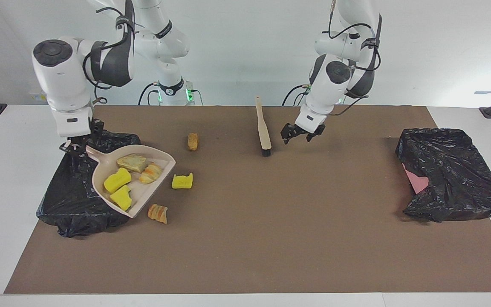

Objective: Sweep and dump trash in bin
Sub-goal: 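Carry the dustpan over the nearby black bag and tip it with the right gripper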

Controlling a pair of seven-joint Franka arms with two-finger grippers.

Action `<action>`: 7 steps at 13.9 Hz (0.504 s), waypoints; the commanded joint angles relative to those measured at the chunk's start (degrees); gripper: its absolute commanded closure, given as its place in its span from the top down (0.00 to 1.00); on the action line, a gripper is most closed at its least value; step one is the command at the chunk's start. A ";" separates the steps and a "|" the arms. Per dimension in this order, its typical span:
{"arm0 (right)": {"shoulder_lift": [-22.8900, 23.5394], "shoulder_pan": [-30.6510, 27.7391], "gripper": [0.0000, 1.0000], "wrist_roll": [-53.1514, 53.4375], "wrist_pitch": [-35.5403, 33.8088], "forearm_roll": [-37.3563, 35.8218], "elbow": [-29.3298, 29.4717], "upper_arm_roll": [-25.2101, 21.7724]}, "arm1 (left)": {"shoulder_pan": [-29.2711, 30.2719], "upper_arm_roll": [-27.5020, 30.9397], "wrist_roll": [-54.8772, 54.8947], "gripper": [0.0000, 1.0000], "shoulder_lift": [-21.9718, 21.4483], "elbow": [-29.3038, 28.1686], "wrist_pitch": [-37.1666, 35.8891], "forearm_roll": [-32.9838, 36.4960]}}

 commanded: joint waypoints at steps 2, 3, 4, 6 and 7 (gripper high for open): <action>-1.96 -3.75 0.00 -4.54 2.38 -7.07 -2.31 0.75 | 6.77 -0.63 9.82 1.00 3.74 12.47 -11.39 2.46; -2.31 -4.46 0.00 -5.76 3.86 -9.45 -3.01 0.75 | 8.18 -0.63 11.75 1.00 3.74 13.70 -12.63 3.68; -2.93 -5.59 0.00 -7.86 6.14 -10.43 -4.24 0.75 | 9.50 -0.63 13.51 1.00 3.66 14.76 -13.77 5.26; -3.28 -7.01 0.00 -11.30 9.05 -14.28 -6.26 0.75 | 11.96 -0.54 17.29 1.00 3.66 18.53 -18.24 6.85; -3.72 -7.27 0.00 -11.40 10.54 -17.18 -7.75 0.75 | 13.45 -0.63 19.92 1.00 3.57 20.38 -21.05 7.82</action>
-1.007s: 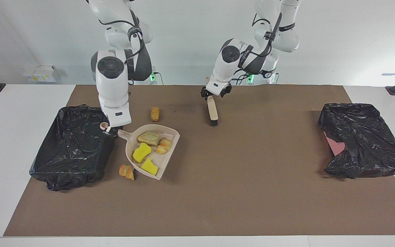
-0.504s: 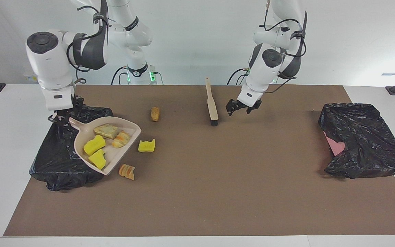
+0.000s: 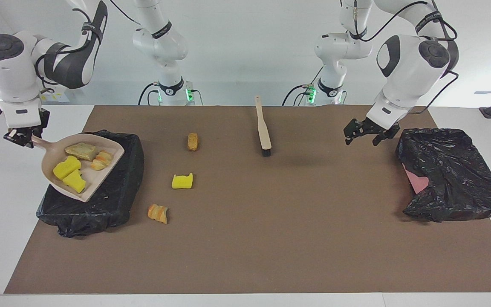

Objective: Sweep and dump trash in bin
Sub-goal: 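Carry the dustpan over the nearby black bag and tip it with the right gripper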

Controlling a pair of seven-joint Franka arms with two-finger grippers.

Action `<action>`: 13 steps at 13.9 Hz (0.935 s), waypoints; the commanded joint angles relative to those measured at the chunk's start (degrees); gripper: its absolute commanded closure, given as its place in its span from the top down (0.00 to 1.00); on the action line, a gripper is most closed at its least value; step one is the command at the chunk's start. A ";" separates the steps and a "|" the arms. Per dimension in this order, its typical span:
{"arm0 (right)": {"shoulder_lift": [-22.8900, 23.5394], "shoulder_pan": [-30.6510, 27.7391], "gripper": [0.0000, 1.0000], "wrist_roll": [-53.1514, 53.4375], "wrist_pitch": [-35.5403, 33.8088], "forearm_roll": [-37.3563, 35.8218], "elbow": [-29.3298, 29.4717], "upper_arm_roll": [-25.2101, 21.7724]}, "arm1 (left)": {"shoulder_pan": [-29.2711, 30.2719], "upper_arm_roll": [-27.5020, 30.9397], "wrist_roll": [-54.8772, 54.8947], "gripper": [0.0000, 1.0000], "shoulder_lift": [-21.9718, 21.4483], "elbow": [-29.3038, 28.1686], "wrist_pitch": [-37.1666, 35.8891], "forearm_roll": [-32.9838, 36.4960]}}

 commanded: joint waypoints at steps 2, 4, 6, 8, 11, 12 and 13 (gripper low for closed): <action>-4.59 -1.56 0.00 -2.22 5.08 -8.03 -7.66 0.77 | 4.35 -0.57 6.91 1.00 1.02 9.34 -11.54 2.67; -5.57 -1.04 0.00 -2.22 5.08 -12.06 -8.99 0.77 | 4.27 -0.66 7.09 1.00 0.41 10.94 -14.03 5.64; -6.97 -0.68 0.00 -2.22 6.30 -18.30 -11.35 0.94 | 4.53 -0.58 7.53 1.00 -0.38 10.07 -14.12 6.01; -7.94 -0.68 0.00 -2.14 8.85 -21.65 -13.29 1.12 | 4.45 -0.57 7.53 1.00 -0.39 10.15 -12.72 6.01; -7.50 1.16 0.00 -1.70 9.13 -23.34 -12.68 1.20 | 4.27 -0.57 7.53 1.00 -0.39 10.15 -12.89 6.01; -7.50 1.43 0.00 -1.35 9.04 -23.34 -12.51 1.20 | 4.27 -0.57 7.44 1.00 -0.39 10.15 -12.80 6.01; -7.59 1.78 0.00 -1.17 8.86 -23.34 -12.33 1.38 | 4.36 -0.57 7.53 1.00 -0.39 10.15 -12.89 6.01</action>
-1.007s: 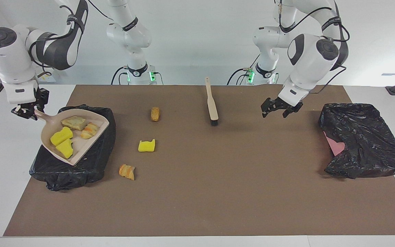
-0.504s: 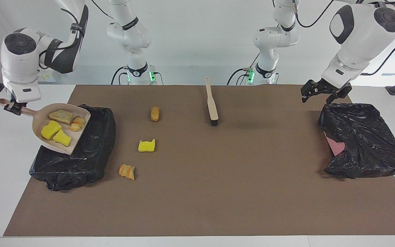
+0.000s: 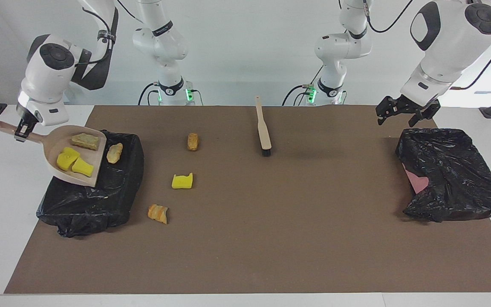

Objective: Sweep and dump trash in bin
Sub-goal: 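Carry the dustpan over the nearby black bag and tip it with the right gripper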

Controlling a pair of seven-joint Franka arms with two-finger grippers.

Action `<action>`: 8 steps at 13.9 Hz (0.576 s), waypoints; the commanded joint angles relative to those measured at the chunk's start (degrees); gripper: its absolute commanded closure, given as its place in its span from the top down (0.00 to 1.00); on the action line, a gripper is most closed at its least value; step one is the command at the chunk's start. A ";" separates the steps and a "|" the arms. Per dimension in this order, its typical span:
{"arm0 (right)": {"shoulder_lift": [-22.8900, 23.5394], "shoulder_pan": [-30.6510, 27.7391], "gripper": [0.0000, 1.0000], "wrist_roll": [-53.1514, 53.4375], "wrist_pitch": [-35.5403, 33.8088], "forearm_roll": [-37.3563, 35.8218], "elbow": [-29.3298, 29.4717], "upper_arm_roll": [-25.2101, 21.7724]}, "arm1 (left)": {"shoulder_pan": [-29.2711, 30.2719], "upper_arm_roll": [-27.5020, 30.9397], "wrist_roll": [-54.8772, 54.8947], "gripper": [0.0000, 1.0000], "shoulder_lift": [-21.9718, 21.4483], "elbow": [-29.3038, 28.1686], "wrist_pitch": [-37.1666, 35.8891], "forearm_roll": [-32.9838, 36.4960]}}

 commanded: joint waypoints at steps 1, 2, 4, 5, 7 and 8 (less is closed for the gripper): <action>-1.83 1.05 0.00 -0.39 0.06 -1.79 -1.04 0.28 | 0.44 -0.31 0.72 1.00 -0.10 0.37 -0.16 1.08; -1.92 1.49 0.00 -0.39 -0.12 -2.14 -0.87 0.28 | 0.44 -0.31 0.72 1.00 -0.10 0.37 -0.16 1.08; -1.92 1.50 0.00 -0.39 -0.12 -3.46 -0.34 0.37 | 0.35 -0.31 0.72 1.00 -0.10 0.37 -0.07 1.08; -1.92 1.58 0.00 -0.39 -0.21 -3.55 0.10 0.46 | 0.35 -0.31 0.72 1.00 -0.10 0.37 -0.15 1.08; -1.92 2.90 0.00 -0.13 -0.21 -5.65 0.45 0.46 | 0.35 -0.31 0.72 1.00 -0.10 0.37 -0.07 1.08; -1.83 3.25 0.00 -0.13 -0.13 -7.40 0.89 0.46 | 0.35 -0.31 0.72 1.00 -0.10 0.37 -0.15 1.08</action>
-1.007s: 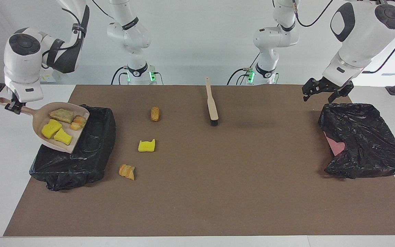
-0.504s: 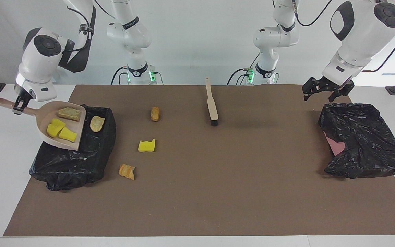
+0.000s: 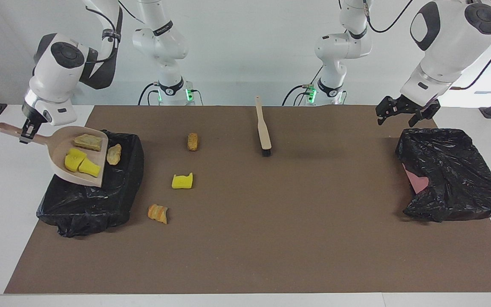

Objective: Sweep and dump trash in bin
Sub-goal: 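Carry the dustpan over the nearby black bag and tip it with the right gripper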

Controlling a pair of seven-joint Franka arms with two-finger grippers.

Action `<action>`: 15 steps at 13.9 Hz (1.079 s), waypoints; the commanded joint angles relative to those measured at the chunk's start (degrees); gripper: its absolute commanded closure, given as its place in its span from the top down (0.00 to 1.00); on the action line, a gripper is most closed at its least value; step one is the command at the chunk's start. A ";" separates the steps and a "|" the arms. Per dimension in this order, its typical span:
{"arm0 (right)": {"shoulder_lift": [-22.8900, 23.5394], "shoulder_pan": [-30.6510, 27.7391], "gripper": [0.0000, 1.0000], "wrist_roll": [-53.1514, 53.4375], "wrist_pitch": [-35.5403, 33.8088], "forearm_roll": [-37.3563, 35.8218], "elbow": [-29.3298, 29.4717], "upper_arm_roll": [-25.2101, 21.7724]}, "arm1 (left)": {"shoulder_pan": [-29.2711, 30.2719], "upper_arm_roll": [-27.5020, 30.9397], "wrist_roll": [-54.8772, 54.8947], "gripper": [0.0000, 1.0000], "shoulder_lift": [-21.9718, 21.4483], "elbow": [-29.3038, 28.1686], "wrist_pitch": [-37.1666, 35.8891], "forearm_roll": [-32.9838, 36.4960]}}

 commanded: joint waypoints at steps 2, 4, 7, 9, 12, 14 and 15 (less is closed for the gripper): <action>-0.61 2.81 0.00 -0.21 -0.64 -7.79 0.81 0.22 | 0.35 -0.30 0.72 1.00 -0.10 0.37 -0.16 1.04; -0.61 4.66 0.00 -0.13 -2.31 -12.19 1.42 0.22 | 0.35 -0.30 0.72 1.00 -0.10 0.37 -0.07 1.04; -0.61 5.11 0.00 -0.56 -3.98 -14.14 3.17 0.22 | 0.35 -0.30 0.72 1.00 -0.10 0.28 -0.16 1.04; -0.70 6.07 0.00 -0.83 -4.51 -14.40 3.97 0.31 | 0.35 -0.30 0.72 1.00 -0.10 0.37 -0.16 1.04; 0.09 7.04 0.00 -0.74 -6.01 -14.76 6.16 0.40 | 0.35 -0.30 0.72 1.00 -0.10 0.37 -0.16 1.04; 0.53 8.53 0.00 -0.31 -7.40 -13.62 7.83 0.40 | 0.35 -0.30 0.72 1.00 -0.10 0.37 -0.16 1.04; 1.32 9.40 0.00 -0.22 -9.24 -13.18 9.14 0.49 | 0.35 -0.30 0.72 1.00 -0.10 0.37 -0.16 1.04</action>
